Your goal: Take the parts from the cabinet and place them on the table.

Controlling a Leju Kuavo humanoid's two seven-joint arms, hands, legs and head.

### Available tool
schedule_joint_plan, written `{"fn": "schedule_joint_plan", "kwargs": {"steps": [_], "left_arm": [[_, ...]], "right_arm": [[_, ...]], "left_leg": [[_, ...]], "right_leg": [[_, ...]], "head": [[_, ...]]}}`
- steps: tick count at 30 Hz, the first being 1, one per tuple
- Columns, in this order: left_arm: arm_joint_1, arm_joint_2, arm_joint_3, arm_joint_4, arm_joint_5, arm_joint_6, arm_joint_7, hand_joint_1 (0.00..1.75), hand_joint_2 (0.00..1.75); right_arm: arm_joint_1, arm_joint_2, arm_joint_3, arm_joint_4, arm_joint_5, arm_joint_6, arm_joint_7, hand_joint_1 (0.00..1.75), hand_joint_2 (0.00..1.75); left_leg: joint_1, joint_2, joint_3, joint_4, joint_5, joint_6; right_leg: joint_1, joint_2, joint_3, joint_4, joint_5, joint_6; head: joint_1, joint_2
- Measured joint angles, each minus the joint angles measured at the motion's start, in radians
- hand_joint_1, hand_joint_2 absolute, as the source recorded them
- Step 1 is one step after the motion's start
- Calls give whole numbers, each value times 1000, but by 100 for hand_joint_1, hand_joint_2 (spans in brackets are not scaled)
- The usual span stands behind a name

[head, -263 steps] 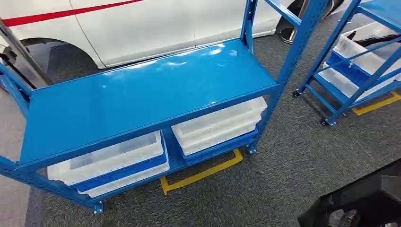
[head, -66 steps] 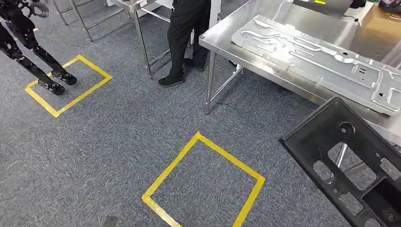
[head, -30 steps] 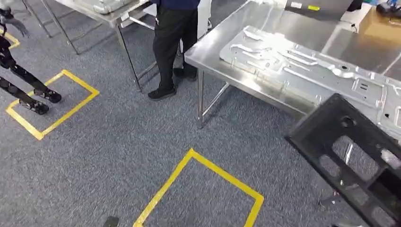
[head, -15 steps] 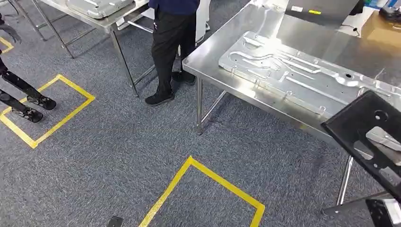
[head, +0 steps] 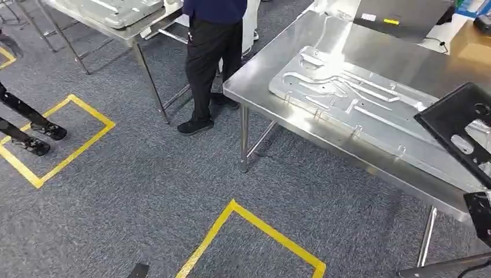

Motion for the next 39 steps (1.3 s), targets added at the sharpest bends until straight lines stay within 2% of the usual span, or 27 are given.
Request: {"fn": "schedule_joint_plan", "kwargs": {"steps": [1,2,5,6,7,8,10,11,12,14,16,18,20,21,22,23,24,26,27,28,30,32,34,36,37,38,39], "left_arm": [[-4,2,1,0,-2,-2,0,0,175],[-8,1,2,0,-6,-4,-1,0,175],[-9,2,3,0,-13,-6,2,0,175],[-7,3,5,0,-14,-6,3,0,175],[-5,4,5,0,-18,-7,3,0,175],[-5,5,6,0,-19,-7,3,0,175],[-5,6,10,0,-21,-7,3,0,175],[-1,9,14,0,-22,-7,4,0,175],[-3,9,17,0,-22,-7,3,0,175],[-3,9,21,0,-22,-7,4,0,175],[-2,9,21,0,-23,-7,4,0,175],[-4,9,23,0,-23,-7,3,0,175],[-5,9,24,0,-23,-7,3,0,175],[-3,9,24,0,-23,-7,4,0,175],[-1,9,24,0,-23,-7,4,0,175],[0,8,24,0,-23,-7,4,0,175],[-1,8,24,0,-24,-7,5,0,175],[2,8,24,0,-24,-7,5,0,175],[-2,8,26,0,-24,-7,7,0,175],[-3,8,28,0,-24,-7,10,0,175],[-4,8,29,0,-28,-7,9,0,175],[-9,8,29,0,-30,-7,9,0,175],[-13,5,29,0,-32,-9,8,0,175],[-10,6,31,0,-33,-9,7,0,175],[-7,6,32,0,-34,-10,7,0,175],[-5,6,35,0,-35,-9,7,0,175],[-4,6,39,0,-36,-9,7,0,175]], "right_arm": [[-18,-21,16,14,-1,6,9,175,175],[-41,-43,34,29,-1,12,16,175,175],[-102,-79,88,83,8,41,18,175,175],[-117,-87,106,99,16,46,22,175,175],[-131,-96,129,112,24,51,27,175,175],[-143,-103,148,122,29,54,32,175,175],[-161,-119,183,139,37,55,40,175,175],[-167,-121,194,151,37,55,44,175,175],[-176,-126,204,161,37,55,46,175,175],[-176,-135,215,172,37,57,47,175,175],[-179,-150,222,179,37,56,47,175,175],[-189,-158,227,186,37,56,47,175,175],[-190,-160,230,193,37,56,48,175,175],[-189,-160,231,197,37,57,48,175,175],[-189,-160,233,201,37,57,48,175,175],[-189,-160,235,205,37,57,48,175,175],[-189,-162,236,207,37,57,49,175,175],[-188,-166,237,214,37,58,49,175,175],[-190,-167,239,220,36,62,51,175,175],[-188,-169,240,220,35,63,52,175,175],[-189,-174,241,222,36,65,53,175,175],[-193,-176,243,222,39,65,53,175,175],[-198,-175,249,225,41,67,51,175,175],[-197,-171,262,232,42,71,48,175,175],[-197,-168,266,236,42,72,48,175,175],[-196,-165,267,240,42,72,47,175,175],[-196,-164,271,244,42,72,47,175,175]], "left_leg": [[3,0,-7,22,-8,-1],[3,0,-34,77,-22,-1],[4,0,-179,275,-101,-7],[4,0,-214,296,-103,-8],[4,0,-225,274,-80,-5],[2,0,-218,217,-35,1],[-5,0,-183,58,99,18],[-12,-1,-188,52,124,22],[-14,-1,-181,28,110,22],[-15,-1,-173,18,119,33],[-9,-4,-136,-13,121,44],[-7,-4,-112,-28,116,52],[-7,-6,-94,-31,99,52],[-7,-7,-83,-31,89,51],[-7,-7,-70,-31,79,50],[-6,-8,-54,-31,68,48],[-6,-8,-38,-31,57,45],[-5,-8,-18,-31,33,35],[-7,-12,-10,-29,23,25],[-4,-9,-12,-31,16,17],[-4,-5,7,-24,17,6],[0,-3,-13,29,13,1],[1,-3,-104,168,-21,-3],[2,-3,-194,274,-83,-7],[2,-3,-217,281,-85,-8],[2,-3,-222,255,-65,-7],[1,-2,-209,186,-12,-2]], "right_leg": [[-2,-2,15,-8,-3,-6],[-1,-3,27,-11,-9,-16],[4,0,47,-11,-30,-24],[6,2,56,-11,-38,-23],[7,3,68,-11,-48,-22],[8,3,83,-11,-59,-20],[9,0,114,-11,-82,-15],[9,-1,121,-13,-91,-10],[9,1,121,-21,-94,-3],[8,-1,130,-24,-85,12],[3,-4,133,-6,-80,23],[1,-4,69,105,-87,30],[-2,-4,-22,219,-154,39],[-6,-4,-56,242,-179,40],[-9,-4,-73,229,-177,44],[-11,-5,-72,184,-147,48],[-13,-5,-59,117,-90,49],[-15,-11,-31,-12,68,46],[-2,-20,-40,-15,36,38],[2,-17,-34,-7,46,25],[5,-13,-26,-12,39,10],[-2,-11,4,-27,31,-6],[1,-12,18,-28,18,-20],[4,-10,33,-28,1,-22],[5,-7,44,-27,-8,-21],[5,-6,56,-26,-17,-19],[5,-6,72,-26,-29,-17]], "head": [[0,0],[0,0],[-1,0],[-2,0],[-1,0],[-1,0],[-1,0],[1,0],[-2,0],[-1,0],[-1,0],[0,0],[0,0],[0,0],[0,0],[0,0],[0,0],[1,0],[3,0],[1,0],[2,0],[2,0],[1,0],[1,0],[1,0],[1,0],[1,0]]}}
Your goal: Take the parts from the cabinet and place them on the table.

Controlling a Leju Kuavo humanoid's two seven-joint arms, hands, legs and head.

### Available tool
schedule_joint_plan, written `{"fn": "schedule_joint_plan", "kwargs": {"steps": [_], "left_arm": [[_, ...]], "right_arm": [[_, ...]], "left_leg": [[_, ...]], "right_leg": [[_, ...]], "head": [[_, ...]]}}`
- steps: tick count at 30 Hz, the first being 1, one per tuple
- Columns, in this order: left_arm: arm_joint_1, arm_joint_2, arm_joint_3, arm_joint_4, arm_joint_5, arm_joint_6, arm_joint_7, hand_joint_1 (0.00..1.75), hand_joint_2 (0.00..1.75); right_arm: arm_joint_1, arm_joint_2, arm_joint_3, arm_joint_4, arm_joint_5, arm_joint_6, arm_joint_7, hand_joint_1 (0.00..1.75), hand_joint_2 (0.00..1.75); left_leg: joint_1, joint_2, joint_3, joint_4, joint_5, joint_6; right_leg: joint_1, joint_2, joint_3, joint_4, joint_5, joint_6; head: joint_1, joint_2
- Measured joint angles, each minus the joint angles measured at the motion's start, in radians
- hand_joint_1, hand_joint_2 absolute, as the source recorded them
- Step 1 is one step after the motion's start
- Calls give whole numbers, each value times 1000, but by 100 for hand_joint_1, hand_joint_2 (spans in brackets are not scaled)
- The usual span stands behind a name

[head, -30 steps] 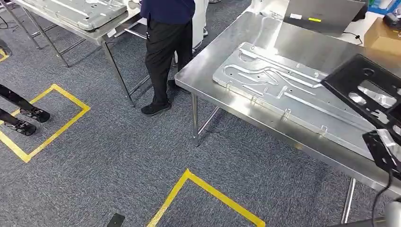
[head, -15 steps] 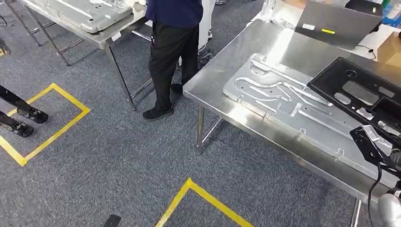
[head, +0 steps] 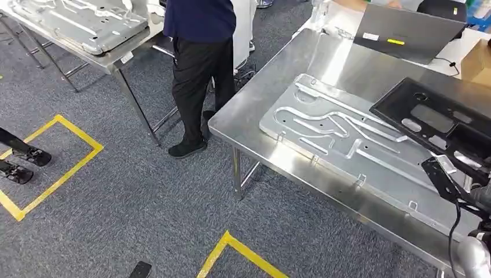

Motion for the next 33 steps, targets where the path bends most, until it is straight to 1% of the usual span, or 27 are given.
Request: {"fn": "schedule_joint_plan", "kwargs": {"steps": [2,3,4,6,7,8,9,10,12,13,14,15,17,18,21,22,23,24,25,26,27,28,29,30,31,32,33], "left_arm": [[1,0,6,0,-5,1,0,0,175],[2,2,8,0,-5,2,0,0,175],[0,2,8,0,-5,2,1,0,175],[0,2,8,0,-6,2,1,0,175],[0,2,9,0,-6,2,0,0,175],[1,2,9,0,-7,1,0,0,175],[0,2,10,0,-8,1,0,0,175],[-1,2,12,0,-9,1,0,0,175],[-2,2,15,0,-10,1,0,0,175],[-1,2,16,0,-10,0,0,0,175],[1,2,16,0,-13,-1,0,0,175],[2,2,17,0,-16,-1,1,0,175],[0,2,21,0,-19,-1,1,0,175],[2,2,23,0,-20,-1,2,0,175],[2,2,24,0,-21,-1,2,0,175],[0,2,26,0,-22,0,2,0,175],[-6,2,32,0,-25,2,1,0,175],[-6,2,34,0,-26,5,1,0,175],[-9,2,35,0,-26,5,1,0,175],[-10,1,37,0,-27,5,0,0,175],[-11,0,37,0,-29,5,-2,0,175],[-12,0,39,0,-31,5,-4,0,0],[-10,0,40,0,-36,8,-6,0,175],[-9,1,41,0,-45,18,-5,0,175],[-8,1,41,0,-53,28,-5,0,175],[-9,1,41,0,-59,36,-3,0,175],[-9,1,41,0,-60,42,-2,0,175]], "right_arm": [[0,4,5,7,0,-1,-2,175,175],[-1,9,13,13,0,-2,-2,175,175],[-3,11,16,16,1,-3,-3,175,175],[-1,14,23,20,4,-2,-5,175,175],[-3,14,28,24,6,-2,-7,175,175],[-3,16,31,27,9,-2,-8,175,175],[-7,17,35,31,11,-2,-11,175,175],[-12,18,40,34,11,-2,-12,175,175],[-13,18,45,40,11,-1,-12,175,175],[-13,22,51,47,11,0,-12,175,175],[-13,24,56,51,12,0,-12,175,175],[-13,25,61,54,14,0,-12,175,175],[-15,27,73,62,23,2,-13,175,175],[-16,29,78,67,27,2,-13,175,175],[-16,30,79,68,29,2,-13,175,175],[-18,32,83,72,31,3,-13,175,175],[-21,38,96,84,37,6,-13,175,175],[-20,42,105,94,48,5,-13,175,175],[-21,43,110,98,50,4,-13,175,175],[-25,44,113,101,52,4,-13,175,175],[-29,47,116,106,52,4,-11,175,175],[-30,50,118,110,53,4,-11,0,0],[-29,54,121,115,54,4,-11,0,0],[-27,59,122,120,55,3,-11,0,0],[-25,63,124,124,57,2,-11,0,0],[-21,67,126,129,58,2,-11,0,0],[-16,70,128,133,59,1,-10,0,0]], "left_leg": [[-5,1,39,-167,147,15],[-12,2,34,-164,143,16],[-13,1,38,-184,142,18],[-17,1,44,-196,149,32],[-14,-1,61,-207,150,38],[-9,-1,75,-222,151,40],[-7,-1,86,-229,149,44],[-6,-1,92,-230,145,48],[-6,-3,105,-230,131,50],[-6,-4,114,-229,123,48],[-6,-5,125,-229,114,46],[-4,-6,139,-228,104,43],[-3,-7,165,-225,85,35],[-3,-8,160,-225,79,31],[-3,-8,162,-225,78,30],[-3,-7,169,-220,74,27],[-4,-10,159,-215,67,14],[-4,-9,164,-211,62,6],[-3,-8,152,-192,62,0],[0,-4,127,-139,58,-3],[0,-1,88,-68,33,-6],[1,-1,43,10,-5,-10],[1,-1,1,75,-41,-12],[0,-1,-31,116,-58,-13],[0,-1,-42,114,-44,-11],[0,-1,-30,67,-6,-8],[0,-1,-6,2,36,-5]], "right_leg": [[0,-1,21,-2,-23,6],[0,0,34,-2,-29,11],[-2,0,29,-6,-30,18],[-2,1,34,-10,-18,35],[-2,0,40,-11,-15,39],[-4,-1,32,11,-19,41],[-5,0,6,61,-23,43],[-6,1,-39,130,-44,45],[-11,1,-126,251,-109,56],[-13,0,-159,283,-131,61],[-15,0,-171,271,-117,65],[-18,0,-161,215,-72,67],[-22,-1,-110,52,59,67],[-24,-1,-101,4,104,67],[-24,-2,-103,0,106,66],[-20,-1,-105,6,94,63],[-10,-2,-108,6,89,45],[-10,-3,-112,8,88,35],[-14,-2,-101,1,87,27],[-13,-4,-94,-3,84,20],[-12,-5,-90,-4,80,14],[-10,-5,-86,-4,77,10],[-8,-5,-84,-3,74,6],[-7,-5,-81,-3,71,4],[-6,-4,-78,-2,68,4],[-5,-3,-74,-1,64,4],[-4,-3,-71,1,62,5]], "head": [[0,0],[2,0],[0,0],[0,0],[0,0],[1,0],[2,0],[2,0],[2,0],[2,0],[2,0],[2,0],[2,0],[3,0],[3,0],[2,0],[0,0],[-1,0],[0,0],[0,0],[0,0],[0,0],[0,0],[0,0],[0,0],[0,0],[0,0]]}}
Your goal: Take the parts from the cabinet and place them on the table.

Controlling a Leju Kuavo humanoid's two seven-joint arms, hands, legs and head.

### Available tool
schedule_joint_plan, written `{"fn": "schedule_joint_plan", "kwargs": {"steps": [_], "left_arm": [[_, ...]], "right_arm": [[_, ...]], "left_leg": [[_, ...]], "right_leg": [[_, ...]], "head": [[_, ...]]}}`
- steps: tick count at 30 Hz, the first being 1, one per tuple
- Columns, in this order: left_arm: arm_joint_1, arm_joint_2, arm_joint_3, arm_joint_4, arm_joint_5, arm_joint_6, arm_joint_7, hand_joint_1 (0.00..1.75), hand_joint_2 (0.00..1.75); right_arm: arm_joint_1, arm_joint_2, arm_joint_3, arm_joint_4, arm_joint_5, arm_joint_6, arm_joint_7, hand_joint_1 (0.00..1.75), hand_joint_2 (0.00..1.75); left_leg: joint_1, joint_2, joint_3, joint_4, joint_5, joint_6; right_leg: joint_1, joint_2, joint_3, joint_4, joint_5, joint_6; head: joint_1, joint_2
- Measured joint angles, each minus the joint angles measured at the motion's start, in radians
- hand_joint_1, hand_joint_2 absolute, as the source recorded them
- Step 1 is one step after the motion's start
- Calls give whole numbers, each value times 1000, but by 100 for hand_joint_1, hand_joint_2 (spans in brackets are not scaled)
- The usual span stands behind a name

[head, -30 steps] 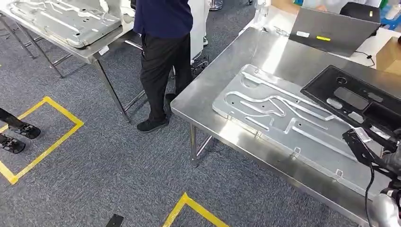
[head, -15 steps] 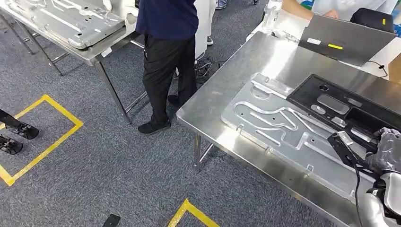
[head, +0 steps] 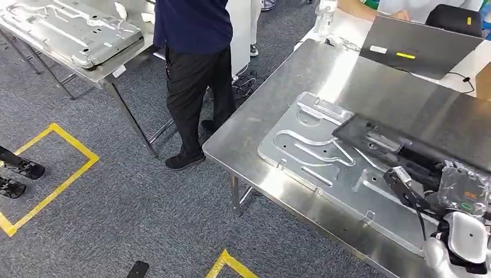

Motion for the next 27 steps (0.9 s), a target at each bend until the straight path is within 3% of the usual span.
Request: {"fn": "schedule_joint_plan", "kwargs": {"steps": [1,2,3,6,7,8,9,11,12,13,14,16,17,18,21,22,23,24,26,27], "left_arm": [[0,0,0,0,0,6,3,0,175],[0,1,2,0,0,7,6,0,175],[-3,2,3,0,0,8,8,0,0],[-1,2,12,0,0,8,9,0,0],[-1,2,15,0,1,7,9,0,0],[-2,1,16,0,2,4,8,0,0],[-3,1,17,0,3,1,8,0,0],[-3,2,19,0,6,-4,8,0,0],[-3,2,21,0,6,-6,8,0,0],[-2,2,23,0,6,-8,8,0,0],[-1,1,24,0,6,-10,8,0,0],[-1,0,24,0,6,-13,8,0,0],[-1,0,25,0,6,-13,8,0,0],[-2,0,25,0,6,-14,8,0,0],[-1,0,27,0,9,-18,8,0,0],[-2,1,27,0,11,-24,7,0,0],[-2,1,32,0,14,-30,3,0,0],[-2,0,35,0,16,-39,-2,0,0],[-1,-1,41,0,21,-44,-6,0,0],[1,-1,42,0,22,-47,-7,0,0]], "right_arm": [[3,3,0,2,2,-2,0,0,0],[3,6,1,4,3,-3,0,0,0],[4,9,1,7,5,-4,0,0,0],[7,12,5,12,5,-5,0,0,0],[7,12,5,13,5,-6,0,0,0],[8,12,5,16,5,-6,0,0,0],[7,12,5,16,5,-7,0,0,0],[8,13,5,19,4,-10,0,0,0],[11,13,5,23,4,-11,0,0,0],[13,14,5,26,4,-11,0,0,0],[13,14,5,28,3,-12,0,0,0],[12,14,5,29,2,-17,0,0,0],[11,14,5,29,2,-18,0,0,0],[9,14,5,31,2,-18,0,0,0],[10,14,5,31,1,-20,0,0,0],[10,14,5,31,1,-20,0,0,0],[10,14,5,31,1,-20,0,0,0],[9,15,5,31,0,-21,-1,0,0],[10,16,5,31,-1,-21,-2,0,0],[10,16,5,32,-2,-21,-3,0,0]], "left_leg": [[0,0,43,-99,57,6],[-3,1,75,-176,94,16],[-9,1,74,-193,60,18],[-9,0,80,-190,83,26],[-3,1,86,-204,93,35],[-1,2,90,-210,97,39],[-1,3,90,-210,98,45],[-3,3,89,-210,96,46],[-3,3,89,-209,96,47],[-3,3,89,-209,95,47],[-3,2,90,-208,94,46],[-2,0,93,-204,89,40],[-2,0,95,-201,86,37],[-8,-1,93,-197,82,31],[-3,0,96,-201,83,16],[-6,-1,98,-199,84,10],[-2,0,94,-186,67,4],[-2,1,77,-140,26,1],[2,1,14,9,-60,-5],[2,1,-15,78,-88,-7]], "right_leg": [[1,1,4,2,-4,2],[1,2,6,3,-6,6],[5,4,4,8,-8,11],[4,4,3,4,-8,29],[4,5,4,6,-12,37],[1,4,0,24,-29,41],[0,4,-20,68,-62,45],[-2,4,-91,220,-142,54],[-3,4,-124,286,-164,57],[-4,4,-134,305,-158,58],[-6,3,-119,272,-127,59],[-7,3,-31,102,-38,55],[-7,2,13,17,-13,51],[2,2,20,5,-25,44],[7,5,17,4,-25,28],[0,4,20,-3,-18,18],[-3,1,26,-10,-14,13],[-3,0,27,-11,-10,5],[-1,-1,23,-9,-10,2],[0,-2,20,-8,-9,1]], "head": [[0,0],[0,0],[0,0],[1,0],[0,0],[2,0],[1,0],[1,0],[1,0],[1,0],[1,0],[1,0],[2,0],[1,0],[1,0],[1,0],[1,0],[0,0],[0,0],[0,0]]}}
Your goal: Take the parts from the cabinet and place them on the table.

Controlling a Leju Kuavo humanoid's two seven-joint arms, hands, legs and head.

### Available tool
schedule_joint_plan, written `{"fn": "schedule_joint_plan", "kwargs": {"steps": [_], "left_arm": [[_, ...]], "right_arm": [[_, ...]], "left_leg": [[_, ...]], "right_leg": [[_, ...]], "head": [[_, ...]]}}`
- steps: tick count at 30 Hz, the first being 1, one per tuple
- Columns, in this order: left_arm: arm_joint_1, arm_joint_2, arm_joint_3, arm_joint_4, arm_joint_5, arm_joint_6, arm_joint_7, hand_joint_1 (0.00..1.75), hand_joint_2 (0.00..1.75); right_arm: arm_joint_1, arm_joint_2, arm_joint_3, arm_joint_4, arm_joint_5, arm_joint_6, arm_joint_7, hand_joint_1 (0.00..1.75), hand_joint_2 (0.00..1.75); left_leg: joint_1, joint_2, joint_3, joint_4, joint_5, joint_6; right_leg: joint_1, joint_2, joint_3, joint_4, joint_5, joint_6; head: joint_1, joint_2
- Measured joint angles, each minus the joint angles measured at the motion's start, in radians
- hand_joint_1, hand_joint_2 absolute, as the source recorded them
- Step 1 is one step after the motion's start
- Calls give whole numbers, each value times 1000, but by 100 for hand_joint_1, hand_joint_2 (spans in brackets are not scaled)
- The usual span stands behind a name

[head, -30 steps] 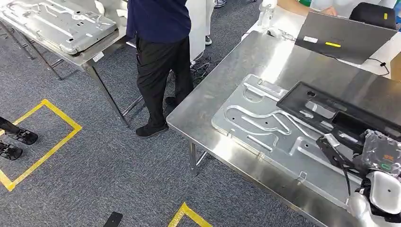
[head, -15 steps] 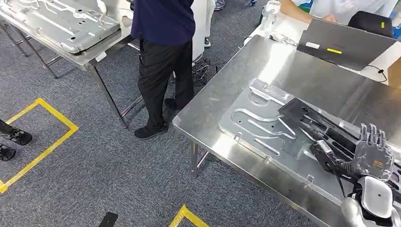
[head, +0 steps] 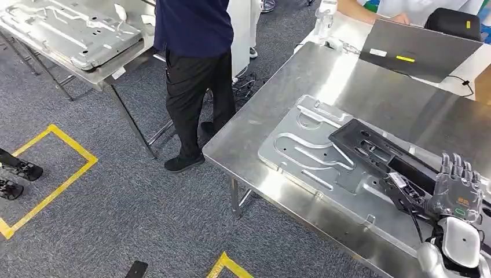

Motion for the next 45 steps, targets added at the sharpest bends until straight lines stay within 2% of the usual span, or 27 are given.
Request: {"fn": "schedule_joint_plan", "kwargs": {"steps": [2,5,6,10,11,12,15,16,18,20,21,25,26,27,28,29,30,31,33,35,36,37,40,41,42,43,45], "left_arm": [[2,0,1,0,2,-7,-3,0,0],[0,0,2,0,2,-9,-5,0,0],[-2,0,2,0,2,-10,-6,0,0],[1,0,7,0,0,-15,-8,0,0],[-1,-1,8,0,-1,-16,-9,0,0],[-2,-1,8,0,-1,-18,-9,0,0],[-1,-1,10,0,-4,-18,-8,0,0],[-1,-1,14,0,-5,-18,-8,0,0],[-1,-1,19,0,-5,-20,-8,0,0],[-1,-2,23,0,-7,-20,-8,0,0],[-1,-2,24,0,-6,-20,-8,0,0],[-1,-3,25,0,-13,-20,-6,0,0],[1,-3,26,0,-16,-20,-5,0,0],[2,-3,27,0,-19,-19,-4,0,0],[2,-4,27,0,-20,-19,-3,0,0],[2,-5,28,0,-21,-19,-3,0,0],[2,-5,29,0,-22,-18,-3,0,0],[2,-5,32,0,-22,-17,-2,0,0],[3,-5,37,0,-23,-13,1,0,0],[3,-5,48,0,-23,-11,1,0,0],[2,-5,51,0,-23,-10,1,0,0],[0,-5,52,-1,-23,-9,1,0,0],[2,-8,69,0,-22,-7,1,0,0],[8,-10,76,0,-21,-6,1,0,0],[6,-16,81,0,-20,-6,2,0,0],[8,-15,87,0,-19,-3,4,0,0],[12,-18,103,0,-18,-2,4,0,0]], "right_arm": [[1,1,0,1,0,0,-1,0,0],[1,1,0,1,0,0,-3,0,0],[1,1,0,1,-1,-1,-3,0,0],[6,2,0,2,-3,-7,-13,0,0],[9,3,0,2,-4,-9,-14,0,0],[11,4,0,1,-4,-11,-17,0,0],[15,7,0,1,-4,-16,-18,0,0],[20,11,0,1,-3,-18,-18,0,0],[25,14,0,0,-2,-19,-18,0,0],[24,15,0,-2,0,-20,-18,0,0],[22,15,0,-4,0,-21,-18,0,0],[34,20,-4,-18,1,-48,-10,0,0],[44,27,-6,-30,1,-61,-6,0,0],[53,37,-11,-51,0,-79,-3,0,0],[69,51,-15,-78,0,-95,0,0,0],[85,60,-18,-100,-1,-105,1,0,0],[105,71,-23,-133,-2,-117,2,0,0],[124,82,-26,-161,-2,-126,3,0,0],[165,103,-31,-232,2,-147,3,0,0],[210,125,-37,-314,18,-174,-1,0,0],[229,133,-39,-343,19,-177,-5,0,0],[248,144,-40,-381,15,-183,-14,0,0],[329,187,-39,-496,-11,-224,-63,0,0],[361,200,-39,-527,-10,-238,-73,0,0],[390,218,-37,-561,-6,-259,-86,0,0],[422,238,-33,-594,-2,-281,-99,0,0],[490,286,-14,-649,-1,-320,-116,0,0]], "left_leg": [[0,0,1,13,15,0],[2,0,133,-225,128,8],[-1,0,150,-263,117,11],[-6,0,139,-268,145,36],[0,3,137,-278,157,46],[-1,4,129,-281,165,54],[-5,6,100,-280,185,58],[-6,6,87,-278,194,58],[-6,5,65,-271,205,55],[-6,5,47,-263,215,50],[-6,5,44,-260,221,45],[-3,3,43,-270,251,16],[-4,0,37,-277,251,12],[-3,0,25,-251,210,8],[-1,1,5,-192,136,3],[0,1,-13,-129,81,-1],[1,2,-28,-53,35,-6],[1,2,-36,10,18,-9],[1,2,-1,25,62,-7],[1,1,112,-109,119,4],[-1,0,183,-198,110,12],[-7,0,238,-283,74,18],[-16,-1,233,-303,86,32],[-9,0,226,-317,104,41],[-4,7,217,-321,118,48],[-3,7,201,-322,130,58],[-4,12,173,-321,153,61]], "right_leg": [[0,0,-5,6,0,0],[0,1,-14,20,-1,3],[7,1,-18,25,-2,8],[3,3,-24,19,17,38],[-2,4,-28,28,2,42],[-1,4,-39,52,-39,45],[-4,4,-102,256,-179,53],[-4,4,-110,305,-194,54],[-4,4,-59,257,-149,53],[-4,4,58,88,-85,47],[-2,5,103,8,-107,41],[14,6,99,-3,-84,18],[1,3,92,-17,-67,6],[3,-2,82,-22,-53,-3],[4,-3,68,-22,-40,-12],[4,-5,55,-20,-31,-12],[7,-6,40,-17,-22,-13],[9,-7,23,-13,-12,-14],[13,-8,-10,-2,4,-13],[18,-8,-40,9,18,-10],[18,-8,-47,16,25,-9],[24,-7,-55,19,29,-4],[14,-10,-51,7,58,14],[23,-9,-55,3,71,22],[14,-2,-64,12,42,23],[14,2,-81,50,-24,25],[6,3,-109,188,-153,32]], "head": [[0,0],[0,0],[0,0],[0,0],[1,0],[2,0],[1,0],[1,0],[1,0],[1,0],[1,0],[2,0],[1,0],[1,0],[0,0],[0,0],[0,0],[0,0],[0,0],[0,0],[0,0],[0,0],[0,0],[1,0],[0,0],[2,0],[2,0]]}}
